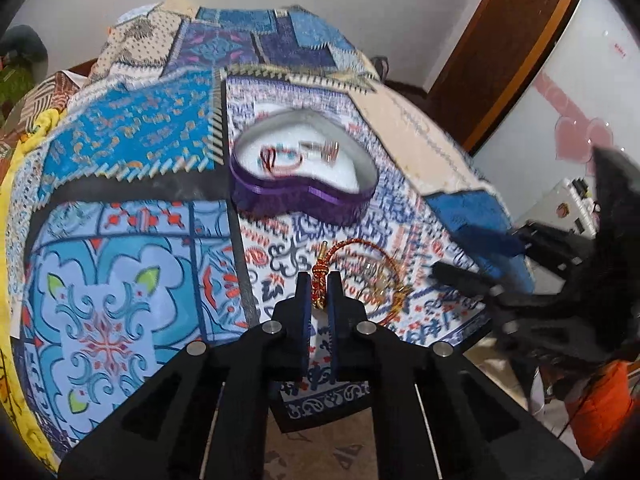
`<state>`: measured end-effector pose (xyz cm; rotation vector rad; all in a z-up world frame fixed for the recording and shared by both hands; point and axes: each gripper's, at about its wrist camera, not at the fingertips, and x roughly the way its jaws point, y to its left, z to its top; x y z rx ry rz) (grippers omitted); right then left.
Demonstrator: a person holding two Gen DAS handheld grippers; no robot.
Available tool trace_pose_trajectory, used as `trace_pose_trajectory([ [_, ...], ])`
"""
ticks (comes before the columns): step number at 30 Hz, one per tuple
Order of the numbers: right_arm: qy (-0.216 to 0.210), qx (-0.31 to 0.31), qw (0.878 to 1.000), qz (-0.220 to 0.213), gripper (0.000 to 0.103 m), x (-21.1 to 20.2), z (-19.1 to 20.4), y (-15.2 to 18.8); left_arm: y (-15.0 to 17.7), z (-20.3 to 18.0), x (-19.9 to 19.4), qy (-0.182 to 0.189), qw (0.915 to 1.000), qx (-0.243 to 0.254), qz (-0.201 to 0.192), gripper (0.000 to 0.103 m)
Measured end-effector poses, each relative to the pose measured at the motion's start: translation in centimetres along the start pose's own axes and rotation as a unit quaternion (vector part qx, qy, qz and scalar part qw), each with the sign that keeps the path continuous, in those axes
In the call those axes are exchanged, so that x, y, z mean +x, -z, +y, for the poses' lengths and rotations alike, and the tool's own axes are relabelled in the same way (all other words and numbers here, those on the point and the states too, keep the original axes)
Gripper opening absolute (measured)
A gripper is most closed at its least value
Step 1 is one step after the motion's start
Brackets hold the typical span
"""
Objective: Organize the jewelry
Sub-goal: 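Grasp the orange beaded bracelet with the left tool while the right tool grasps a small silver ring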
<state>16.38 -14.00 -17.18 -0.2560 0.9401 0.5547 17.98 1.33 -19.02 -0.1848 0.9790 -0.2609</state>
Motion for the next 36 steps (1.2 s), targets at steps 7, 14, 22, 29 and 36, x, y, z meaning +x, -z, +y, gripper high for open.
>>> trace_pose_trajectory([
  [7,-0.008,-0.026,1.0,0.013,0.027,1.4,1.1,-0.7,-1.1,-0.5,-2.8,-0.015,0.9983,0.025,-0.051,0.006],
  [14,-0.018,-0.043,0.999,0.017,0.019,2.0,2.1,-1.2,-1.8,0.3,-3.2,-0.016,0.9976,0.023,-0.063,0.006],
  [22,-0.033,-0.046,0.998,0.017,0.008,2.4,2.4,-1.3,-2.0,0.8,-3.1,-0.018,0.9975,0.016,-0.067,0.006],
  [29,-0.031,-0.019,0.999,-0.002,0.008,1.3,1.6,-1.7,-2.5,0.6,-3.9,-0.02,0.9963,0.015,-0.082,0.006],
  [36,-0.014,0.002,0.999,-0.047,0.008,-1.4,0.7,-3.1,-3.7,0.5,-4.8,-0.024,0.9942,0.015,-0.104,0.006],
])
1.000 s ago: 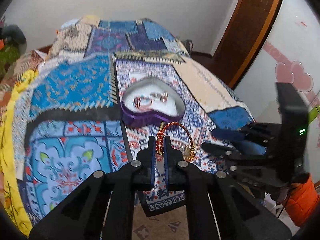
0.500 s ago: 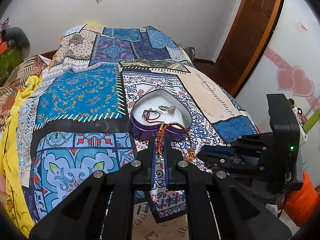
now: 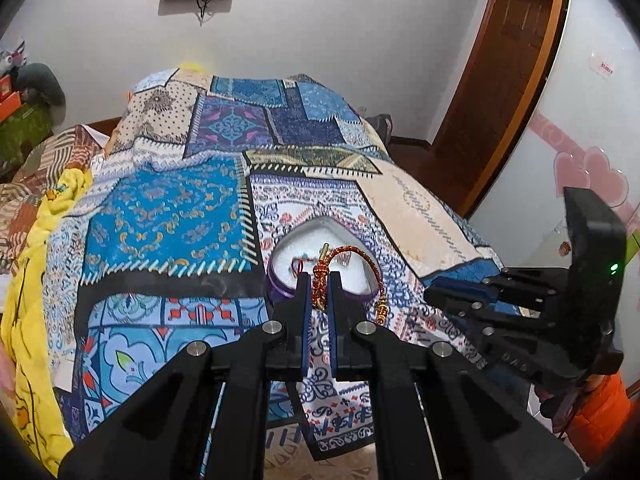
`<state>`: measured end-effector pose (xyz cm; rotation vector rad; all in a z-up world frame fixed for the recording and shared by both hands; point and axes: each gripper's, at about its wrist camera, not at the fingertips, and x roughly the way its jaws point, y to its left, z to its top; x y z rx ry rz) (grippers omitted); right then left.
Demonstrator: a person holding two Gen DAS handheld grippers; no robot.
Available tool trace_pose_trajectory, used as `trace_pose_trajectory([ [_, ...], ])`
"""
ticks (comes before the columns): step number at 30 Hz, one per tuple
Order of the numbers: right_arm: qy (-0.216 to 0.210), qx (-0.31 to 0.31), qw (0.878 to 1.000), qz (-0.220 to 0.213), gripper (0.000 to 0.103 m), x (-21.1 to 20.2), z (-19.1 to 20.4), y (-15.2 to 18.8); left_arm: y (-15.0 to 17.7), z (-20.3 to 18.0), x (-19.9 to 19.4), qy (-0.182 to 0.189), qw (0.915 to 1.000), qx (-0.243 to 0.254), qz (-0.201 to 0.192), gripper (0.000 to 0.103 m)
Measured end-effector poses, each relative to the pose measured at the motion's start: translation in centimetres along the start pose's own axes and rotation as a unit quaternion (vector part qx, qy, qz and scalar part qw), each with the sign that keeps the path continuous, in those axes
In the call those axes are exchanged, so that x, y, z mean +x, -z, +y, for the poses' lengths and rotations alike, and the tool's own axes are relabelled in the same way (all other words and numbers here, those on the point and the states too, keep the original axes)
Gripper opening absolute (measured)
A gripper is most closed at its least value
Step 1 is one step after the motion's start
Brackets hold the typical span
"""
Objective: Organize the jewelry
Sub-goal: 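Grasp the orange beaded bracelet with the left tool while the right tool grasps a small silver ring, then lower both held items into the purple tin and open both tools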
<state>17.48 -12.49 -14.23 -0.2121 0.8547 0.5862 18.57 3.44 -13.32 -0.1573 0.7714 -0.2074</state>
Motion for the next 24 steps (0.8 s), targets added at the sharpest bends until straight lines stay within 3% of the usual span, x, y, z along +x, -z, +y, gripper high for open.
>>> trace_pose_trajectory([
  [12,-0.01,0.012,0.999,-0.045,0.008,-1.1,0.0,-2.8,-2.2,0.5,0.5,-0.007,0.9997,0.001,-0.021,0.006],
  [24,-0.025,0.002,0.999,-0.032,0.008,1.6,0.5,-3.8,-2.8,1.9,3.3,-0.019,0.9998,-0.001,-0.007,0.006],
])
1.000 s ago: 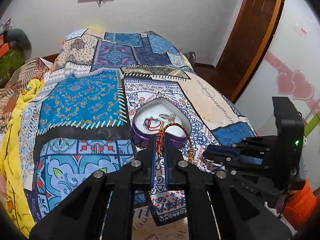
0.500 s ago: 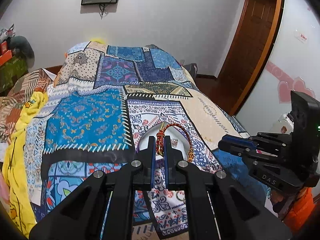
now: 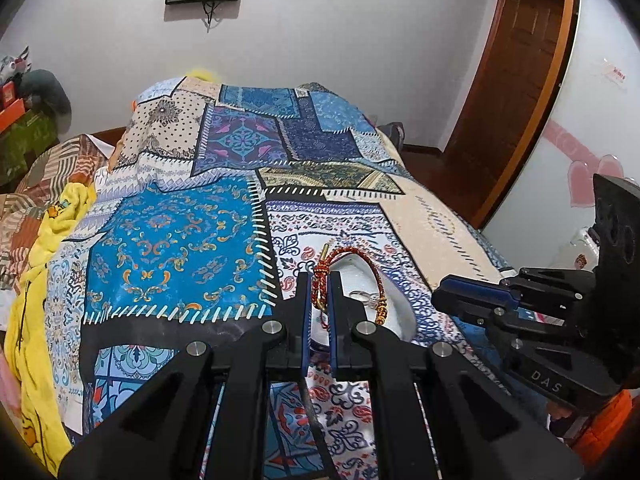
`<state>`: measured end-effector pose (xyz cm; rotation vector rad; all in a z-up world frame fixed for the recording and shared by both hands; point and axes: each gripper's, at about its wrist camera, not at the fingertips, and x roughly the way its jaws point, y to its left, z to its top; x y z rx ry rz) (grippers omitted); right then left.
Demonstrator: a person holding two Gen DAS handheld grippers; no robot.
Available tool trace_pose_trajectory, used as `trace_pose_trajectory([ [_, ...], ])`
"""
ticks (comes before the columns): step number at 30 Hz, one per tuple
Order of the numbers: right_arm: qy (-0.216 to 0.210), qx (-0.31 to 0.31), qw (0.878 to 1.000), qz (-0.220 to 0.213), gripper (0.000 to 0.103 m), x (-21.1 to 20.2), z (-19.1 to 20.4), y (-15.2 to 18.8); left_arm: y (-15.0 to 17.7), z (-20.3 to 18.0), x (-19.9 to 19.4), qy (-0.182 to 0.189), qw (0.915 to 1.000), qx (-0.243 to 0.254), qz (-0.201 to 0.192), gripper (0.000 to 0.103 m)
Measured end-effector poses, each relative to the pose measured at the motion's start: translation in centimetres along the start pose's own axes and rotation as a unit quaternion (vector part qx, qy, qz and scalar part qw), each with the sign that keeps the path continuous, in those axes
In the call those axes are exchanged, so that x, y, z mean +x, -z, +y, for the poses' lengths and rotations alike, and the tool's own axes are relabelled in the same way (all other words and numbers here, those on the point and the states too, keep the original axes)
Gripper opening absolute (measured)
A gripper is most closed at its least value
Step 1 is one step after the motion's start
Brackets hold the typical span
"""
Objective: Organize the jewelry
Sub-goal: 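Lower both held items into the purple tin and open both tools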
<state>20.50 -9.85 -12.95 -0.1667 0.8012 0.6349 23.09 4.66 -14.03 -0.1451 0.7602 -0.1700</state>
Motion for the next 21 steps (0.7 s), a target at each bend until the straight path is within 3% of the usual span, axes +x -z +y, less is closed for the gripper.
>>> trace_pose_trajectory([
  [21,-0.018,-0.016,0.997,0.07,0.008,4.5,0.6,0.3,1.1,1.1,4.4,0.002,0.9989,0.0,0.046,0.006],
])
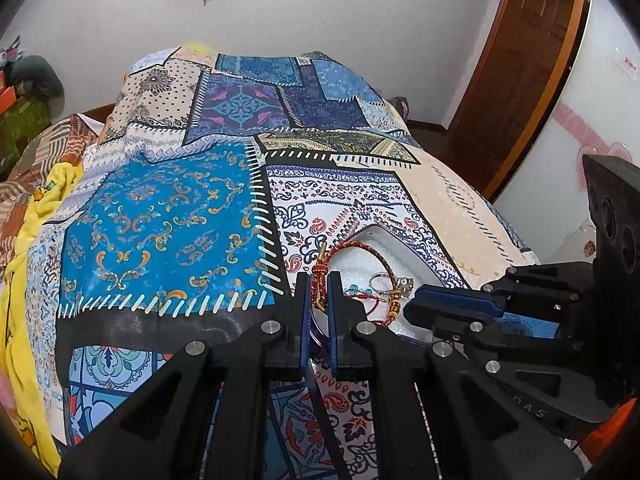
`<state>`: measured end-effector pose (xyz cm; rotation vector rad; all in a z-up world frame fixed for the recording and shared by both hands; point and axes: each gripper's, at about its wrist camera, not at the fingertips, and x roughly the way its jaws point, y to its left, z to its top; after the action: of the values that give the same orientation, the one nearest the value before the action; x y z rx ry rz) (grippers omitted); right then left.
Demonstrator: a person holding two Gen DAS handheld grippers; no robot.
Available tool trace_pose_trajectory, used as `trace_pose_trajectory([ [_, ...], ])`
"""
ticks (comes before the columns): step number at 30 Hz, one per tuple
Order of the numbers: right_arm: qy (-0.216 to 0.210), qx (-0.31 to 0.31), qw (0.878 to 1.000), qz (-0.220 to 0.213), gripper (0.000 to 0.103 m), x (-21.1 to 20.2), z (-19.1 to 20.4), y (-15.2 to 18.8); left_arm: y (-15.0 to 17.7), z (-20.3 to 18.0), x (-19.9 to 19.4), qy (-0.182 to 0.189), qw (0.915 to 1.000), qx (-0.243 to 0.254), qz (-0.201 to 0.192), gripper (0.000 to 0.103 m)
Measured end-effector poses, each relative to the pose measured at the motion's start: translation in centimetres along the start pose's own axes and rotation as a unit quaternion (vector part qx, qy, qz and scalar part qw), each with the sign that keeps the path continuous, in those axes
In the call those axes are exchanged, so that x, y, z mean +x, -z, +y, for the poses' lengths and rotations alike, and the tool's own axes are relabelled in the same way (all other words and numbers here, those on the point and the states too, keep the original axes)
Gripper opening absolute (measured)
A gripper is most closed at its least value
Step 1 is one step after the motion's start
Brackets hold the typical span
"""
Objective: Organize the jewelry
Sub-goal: 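Lower both held items into the purple tin and open both tools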
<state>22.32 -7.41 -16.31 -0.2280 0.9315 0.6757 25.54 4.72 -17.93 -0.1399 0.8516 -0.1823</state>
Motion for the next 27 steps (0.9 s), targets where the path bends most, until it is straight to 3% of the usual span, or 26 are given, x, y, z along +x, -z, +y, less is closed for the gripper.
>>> trace_pose_trajectory([
  [12,0.025,-0.019,1.0,0.0,0.009,-0.1,0.8,-0.1,0.4,-0.2,-0.8,-0.01,0.9999,0.008,0.005,0.006],
  [14,0.031,-0.022,0.999,0.0,0.009,-0.2,0.9,-0.1,0.4,-0.1,-1.0,-0.015,0.9998,0.006,0.008,0.013],
  [21,0.048,-0.03,0.998,-0.015,0.01,-1.9,1.6,-0.3,0.3,-0.1,-3.1,-0.025,0.9997,0.004,-0.005,0.018],
  [27,0.062,-0.03,0.997,-0.042,0.018,-4.4,2.0,-0.6,0.2,-0.9,-5.6,-0.038,0.9989,0.016,-0.022,0.024],
])
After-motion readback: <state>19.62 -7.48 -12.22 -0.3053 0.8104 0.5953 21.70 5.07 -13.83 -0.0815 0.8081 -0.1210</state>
